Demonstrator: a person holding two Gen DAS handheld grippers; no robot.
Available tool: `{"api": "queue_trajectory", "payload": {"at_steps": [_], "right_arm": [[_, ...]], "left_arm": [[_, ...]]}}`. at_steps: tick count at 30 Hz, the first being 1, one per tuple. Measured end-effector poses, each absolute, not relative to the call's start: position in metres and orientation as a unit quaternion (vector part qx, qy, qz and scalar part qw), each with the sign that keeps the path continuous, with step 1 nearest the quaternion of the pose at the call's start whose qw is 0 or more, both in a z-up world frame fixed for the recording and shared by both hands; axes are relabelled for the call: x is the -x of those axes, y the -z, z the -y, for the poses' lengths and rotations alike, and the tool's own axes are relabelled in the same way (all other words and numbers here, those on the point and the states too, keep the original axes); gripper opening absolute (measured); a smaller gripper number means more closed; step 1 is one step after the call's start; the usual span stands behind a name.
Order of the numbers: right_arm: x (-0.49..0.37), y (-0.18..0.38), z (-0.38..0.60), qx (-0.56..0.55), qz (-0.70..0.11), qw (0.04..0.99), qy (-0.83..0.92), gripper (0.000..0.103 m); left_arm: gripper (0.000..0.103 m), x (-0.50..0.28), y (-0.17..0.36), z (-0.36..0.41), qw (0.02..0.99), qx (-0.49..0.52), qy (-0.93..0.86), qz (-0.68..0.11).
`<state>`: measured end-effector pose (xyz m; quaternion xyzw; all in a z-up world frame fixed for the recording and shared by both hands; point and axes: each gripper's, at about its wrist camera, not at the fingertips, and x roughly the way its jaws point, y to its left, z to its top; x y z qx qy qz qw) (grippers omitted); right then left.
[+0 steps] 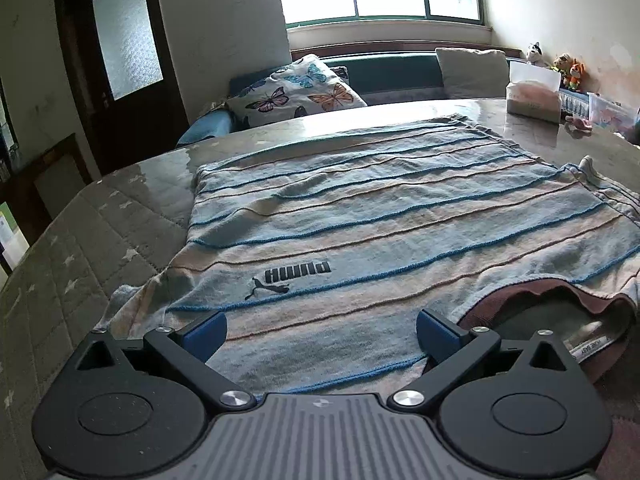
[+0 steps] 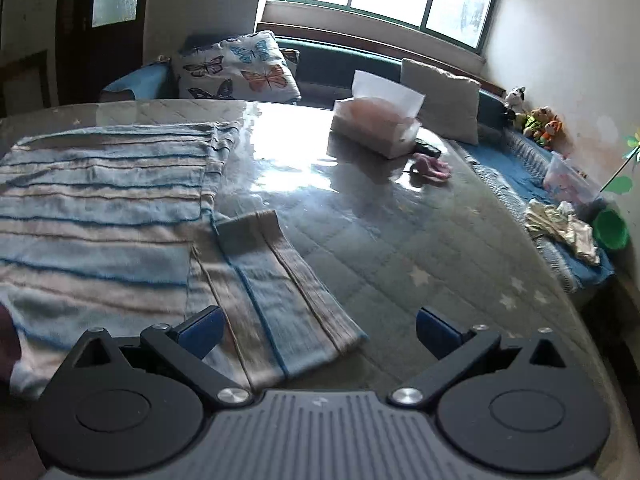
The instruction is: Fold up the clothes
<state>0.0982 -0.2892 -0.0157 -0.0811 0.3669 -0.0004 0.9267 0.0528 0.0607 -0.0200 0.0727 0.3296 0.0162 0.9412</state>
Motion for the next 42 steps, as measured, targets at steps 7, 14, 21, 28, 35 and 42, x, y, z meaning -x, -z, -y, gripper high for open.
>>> {"api": "queue_trajectory", "payload": {"at_steps": [7, 14, 21, 28, 35, 42], "right_arm": [[-0.112, 0.039, 0.299, 0.060, -0.386, 0.920, -0.003, 0.103], [-0.093, 0.040, 0.323, 0.045, -0.394, 0.918, 0.017, 0.103], [-0.078, 0.024, 0.318, 0.088, -0.378, 0.921, 0.013, 0.102], [-0.080, 0.008, 0.277, 0.088, -0.364, 0.923, -0.090, 0.103], [-0.083, 0.015, 0.230, 0.134, -0.360, 0.907, -0.175, 0.103], [-0.071, 0.023, 0.218, 0.169, -0.368, 0.890, -0.210, 0.103]], "left_arm": [[0.103, -0.047, 0.020, -0.063, 0.941, -0.067, -0.021, -0.332], [0.103, -0.035, 0.020, -0.069, 0.940, -0.064, -0.026, -0.335], [0.103, -0.018, 0.004, -0.049, 0.941, -0.099, -0.002, -0.324], [0.103, -0.025, -0.003, 0.008, 0.939, -0.118, 0.091, -0.311], [0.103, -0.025, 0.009, 0.046, 0.925, -0.143, 0.152, -0.318], [0.103, -0.005, 0.016, 0.049, 0.919, -0.150, 0.178, -0.317]]}}
